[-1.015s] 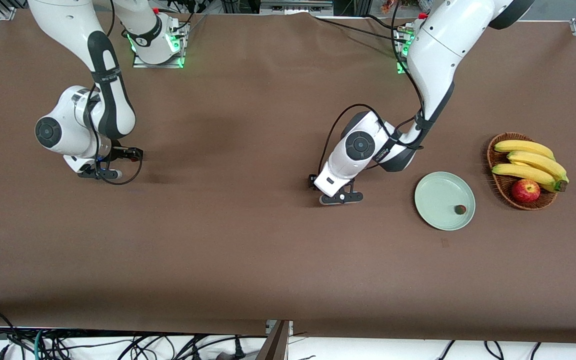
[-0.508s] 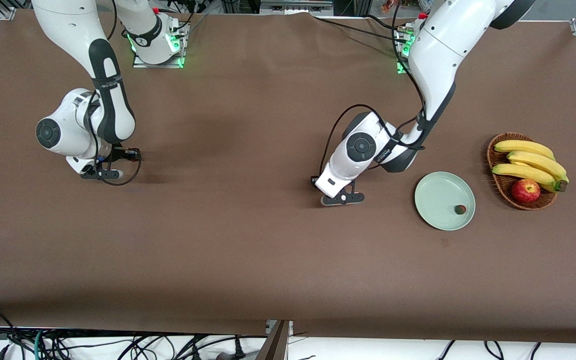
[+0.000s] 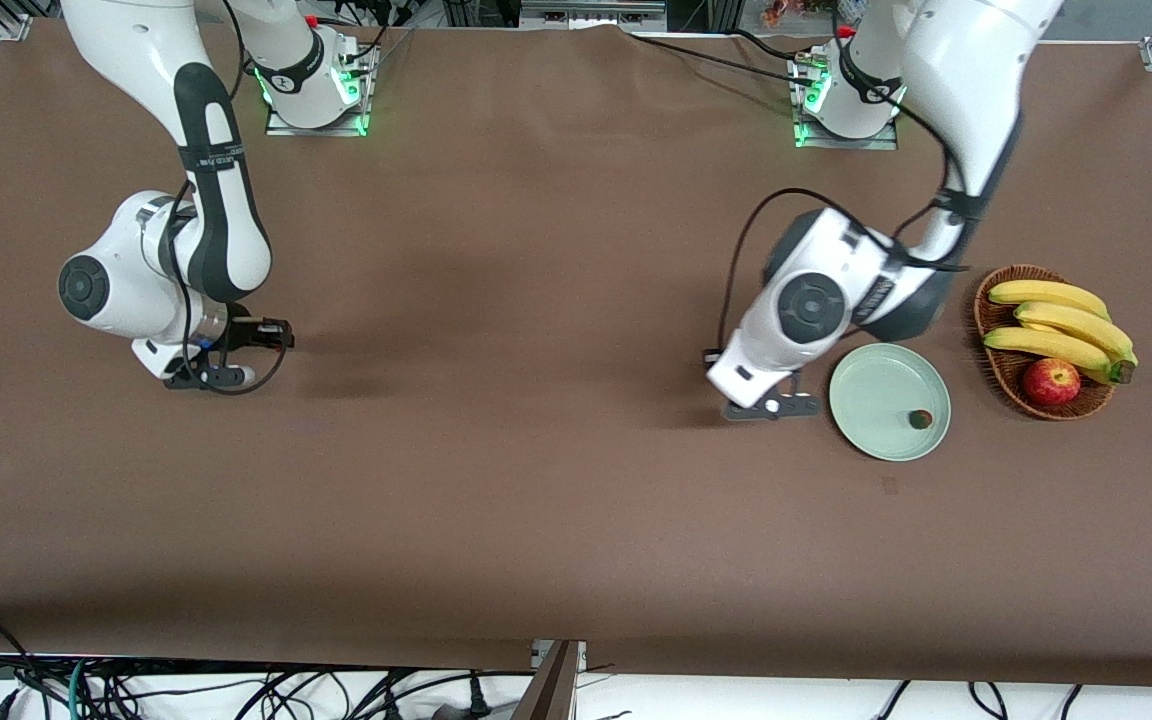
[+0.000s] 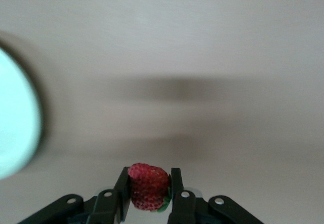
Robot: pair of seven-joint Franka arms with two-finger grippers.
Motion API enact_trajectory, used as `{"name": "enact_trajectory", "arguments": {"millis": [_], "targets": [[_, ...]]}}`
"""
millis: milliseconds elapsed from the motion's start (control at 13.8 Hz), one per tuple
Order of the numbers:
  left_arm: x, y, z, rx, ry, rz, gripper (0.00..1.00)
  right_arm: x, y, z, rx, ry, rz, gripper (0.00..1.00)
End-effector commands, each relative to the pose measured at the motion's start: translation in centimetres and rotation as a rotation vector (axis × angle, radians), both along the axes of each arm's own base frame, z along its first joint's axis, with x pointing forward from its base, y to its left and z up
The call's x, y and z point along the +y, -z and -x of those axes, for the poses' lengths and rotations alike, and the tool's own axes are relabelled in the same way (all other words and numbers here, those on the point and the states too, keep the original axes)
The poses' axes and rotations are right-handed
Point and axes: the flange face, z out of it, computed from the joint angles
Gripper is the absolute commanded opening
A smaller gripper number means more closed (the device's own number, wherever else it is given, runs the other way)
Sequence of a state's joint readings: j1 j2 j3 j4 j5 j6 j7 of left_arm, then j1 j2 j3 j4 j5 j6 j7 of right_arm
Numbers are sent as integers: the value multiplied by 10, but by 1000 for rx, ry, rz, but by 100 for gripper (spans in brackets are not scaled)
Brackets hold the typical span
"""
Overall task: Collect all strawberries into plate
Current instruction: 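Carry the strawberry to the plate with the left gripper while the right gripper lifts another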
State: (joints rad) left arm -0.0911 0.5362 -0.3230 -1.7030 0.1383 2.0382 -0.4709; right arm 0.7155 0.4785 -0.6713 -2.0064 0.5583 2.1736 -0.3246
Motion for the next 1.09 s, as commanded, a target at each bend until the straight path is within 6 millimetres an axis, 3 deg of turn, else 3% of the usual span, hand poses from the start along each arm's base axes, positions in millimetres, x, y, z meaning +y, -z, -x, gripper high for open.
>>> {"name": "enact_trajectory", "arguments": {"millis": [0,218,435,580,653,725,798,870,1015], "targets": [[53,0,-9,35,130,5,10,91,-9,-44,-17,49,9,16],[124,16,-24,64,288,67,17,195,-13,-52,-10,169,-27,16],[181,52,-34,61,440,150,17,294,-9,-42,29,322,-74,18],[191,82,-33,59,499,190,21,355,5,-33,-6,416,-130,22],[200,89,-33,59,495,198,28,377,19,-24,-36,462,-152,22],[200,91,-32,61,493,204,43,399,33,-14,-73,488,-177,22],[200,92,-32,62,493,204,92,421,49,1,-102,507,-192,23],[201,91,-32,62,491,205,100,436,58,12,-120,532,-200,27],[203,88,-32,64,487,206,100,447,55,20,-129,544,-206,47]]}}
